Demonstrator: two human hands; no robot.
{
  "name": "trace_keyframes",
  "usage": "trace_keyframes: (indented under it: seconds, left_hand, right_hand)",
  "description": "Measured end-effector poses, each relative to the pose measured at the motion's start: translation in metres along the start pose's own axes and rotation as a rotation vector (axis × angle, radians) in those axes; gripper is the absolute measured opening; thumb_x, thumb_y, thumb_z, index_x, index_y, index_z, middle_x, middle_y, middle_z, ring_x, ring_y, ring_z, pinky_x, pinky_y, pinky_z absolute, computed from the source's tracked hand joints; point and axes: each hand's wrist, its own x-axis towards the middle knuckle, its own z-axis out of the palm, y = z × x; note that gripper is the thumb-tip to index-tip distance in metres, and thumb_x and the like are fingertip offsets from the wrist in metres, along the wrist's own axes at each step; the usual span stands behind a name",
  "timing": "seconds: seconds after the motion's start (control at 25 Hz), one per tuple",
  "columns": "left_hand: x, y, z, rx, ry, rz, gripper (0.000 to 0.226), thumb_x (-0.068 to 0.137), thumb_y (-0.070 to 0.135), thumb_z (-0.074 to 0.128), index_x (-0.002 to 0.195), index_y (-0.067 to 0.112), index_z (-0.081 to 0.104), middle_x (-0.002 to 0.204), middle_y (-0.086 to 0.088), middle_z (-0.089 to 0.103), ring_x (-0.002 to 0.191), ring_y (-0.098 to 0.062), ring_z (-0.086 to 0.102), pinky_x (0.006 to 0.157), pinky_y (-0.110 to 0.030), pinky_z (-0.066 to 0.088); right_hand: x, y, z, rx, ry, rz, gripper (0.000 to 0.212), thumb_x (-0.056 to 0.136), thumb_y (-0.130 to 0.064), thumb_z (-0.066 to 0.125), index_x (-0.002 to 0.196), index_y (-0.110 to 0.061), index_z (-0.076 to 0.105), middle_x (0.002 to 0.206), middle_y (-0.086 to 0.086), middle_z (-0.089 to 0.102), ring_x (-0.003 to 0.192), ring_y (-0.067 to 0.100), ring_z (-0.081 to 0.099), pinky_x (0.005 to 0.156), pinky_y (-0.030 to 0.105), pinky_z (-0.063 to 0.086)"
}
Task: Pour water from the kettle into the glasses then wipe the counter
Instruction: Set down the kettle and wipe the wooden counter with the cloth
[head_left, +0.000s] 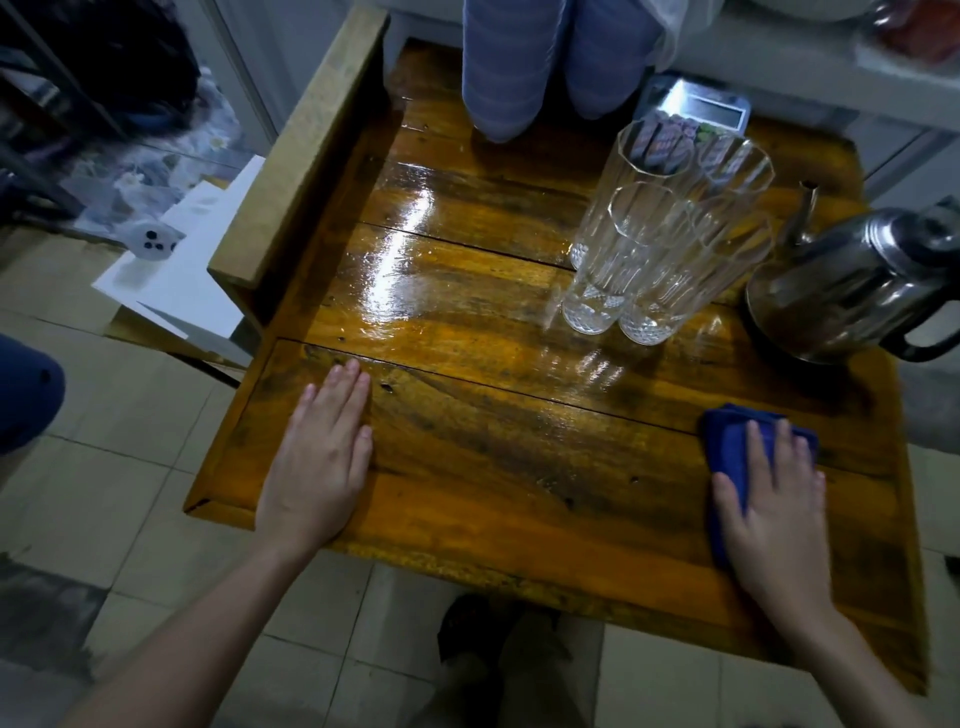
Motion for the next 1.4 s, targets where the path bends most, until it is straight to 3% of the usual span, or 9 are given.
trace_keyframes:
  seconds: [0.2, 0.44, 0.56, 0.72, 0.84, 0.96, 1.08, 1.24, 1.4]
  left_hand:
    - [0.0, -0.001, -0.001, -0.005, 0.005, 0.009, 0.055, 0.1, 0.032, 0.023, 0.152, 0.013, 0.022, 0.16, -0.002, 0.018, 0.149, -0.01, 0.009, 0.122, -0.035, 0.007]
    - [0.001, -0.001, -0.002, -0.006, 0.008, 0.009, 0.054, 0.1, 0.032, 0.025, 0.151, 0.014, 0.023, 0.16, 0.0, 0.018, 0.148, -0.008, 0.009, 0.122, -0.034, 0.007]
    - [0.001, 0.001, -0.003, 0.006, 0.003, -0.001, 0.055, 0.1, 0.033, 0.025, 0.152, 0.016, 0.021, 0.16, 0.001, 0.017, 0.148, -0.006, 0.007, 0.122, -0.033, 0.006]
    - [0.001, 0.001, -0.003, 0.0, 0.007, -0.005, 0.055, 0.1, 0.034, 0.023, 0.152, 0.016, 0.021, 0.16, 0.002, 0.017, 0.148, -0.005, 0.007, 0.122, -0.032, 0.005]
    - [0.0, -0.001, -0.001, 0.0, 0.006, -0.004, 0.055, 0.1, 0.034, 0.023, 0.152, 0.016, 0.021, 0.161, 0.001, 0.016, 0.148, -0.006, 0.006, 0.122, -0.032, 0.005]
    - [0.0, -0.001, 0.0, 0.005, 0.012, -0.002, 0.055, 0.1, 0.033, 0.024, 0.152, 0.015, 0.021, 0.161, 0.0, 0.017, 0.148, -0.008, 0.007, 0.122, -0.032, 0.005]
    - [0.001, 0.0, -0.001, -0.005, 0.018, 0.001, 0.054, 0.1, 0.032, 0.025, 0.151, 0.014, 0.023, 0.16, -0.001, 0.018, 0.148, -0.009, 0.009, 0.122, -0.033, 0.006]
    - [0.0, -0.001, 0.0, -0.003, 0.021, 0.0, 0.054, 0.1, 0.032, 0.026, 0.151, 0.015, 0.022, 0.16, 0.0, 0.018, 0.148, -0.008, 0.008, 0.122, -0.032, 0.005]
    - [0.001, -0.001, 0.001, -0.008, 0.018, 0.011, 0.055, 0.1, 0.034, 0.024, 0.152, 0.016, 0.021, 0.16, 0.001, 0.016, 0.148, -0.007, 0.007, 0.122, -0.032, 0.005]
  right_hand:
    - [0.021, -0.083, 0.015, -0.015, 0.027, 0.076, 0.087, 0.092, -0.068, 0.005, 0.155, -0.009, 0.011, 0.162, 0.022, 0.004, 0.149, 0.039, 0.002, 0.12, 0.057, 0.007]
    - [0.013, -0.212, 0.041, -0.025, -0.05, -0.361, 0.08, 0.095, -0.065, 0.015, 0.156, -0.013, 0.012, 0.163, 0.019, 0.0, 0.15, 0.038, -0.003, 0.12, 0.054, 0.005]
    - [-0.004, -0.209, 0.047, -0.033, -0.069, -0.507, 0.078, 0.095, -0.066, 0.016, 0.156, -0.018, 0.01, 0.164, 0.014, -0.002, 0.151, 0.032, -0.008, 0.122, 0.05, 0.003]
    - [-0.016, -0.167, 0.044, -0.056, -0.062, -0.64, 0.066, 0.099, -0.051, 0.025, 0.156, -0.02, 0.015, 0.165, 0.01, 0.007, 0.152, 0.027, 0.0, 0.12, 0.045, 0.008]
    - [-0.021, -0.111, 0.033, -0.082, -0.076, -0.586, 0.064, 0.099, -0.049, 0.024, 0.156, -0.022, 0.013, 0.165, 0.008, 0.006, 0.152, 0.026, 0.004, 0.119, 0.046, 0.01]
    - [-0.016, -0.035, 0.012, -0.065, -0.123, -0.365, 0.065, 0.097, -0.06, 0.014, 0.156, -0.033, 0.002, 0.165, -0.002, -0.01, 0.152, 0.02, -0.005, 0.121, 0.042, 0.004]
    - [-0.004, 0.0, -0.001, -0.061, -0.149, -0.19, 0.072, 0.092, -0.07, 0.005, 0.155, -0.036, 0.002, 0.164, -0.005, -0.017, 0.151, 0.016, -0.011, 0.121, 0.05, 0.003]
    - [0.017, -0.039, 0.003, 0.002, -0.058, -0.062, 0.077, 0.091, -0.067, 0.003, 0.156, -0.025, 0.01, 0.164, 0.007, -0.006, 0.151, 0.026, -0.006, 0.121, 0.053, 0.003]
    - [0.037, -0.11, 0.022, -0.047, -0.021, -0.146, 0.064, 0.097, -0.055, 0.008, 0.154, -0.027, 0.006, 0.164, 0.014, 0.001, 0.15, 0.033, 0.0, 0.12, 0.054, 0.004]
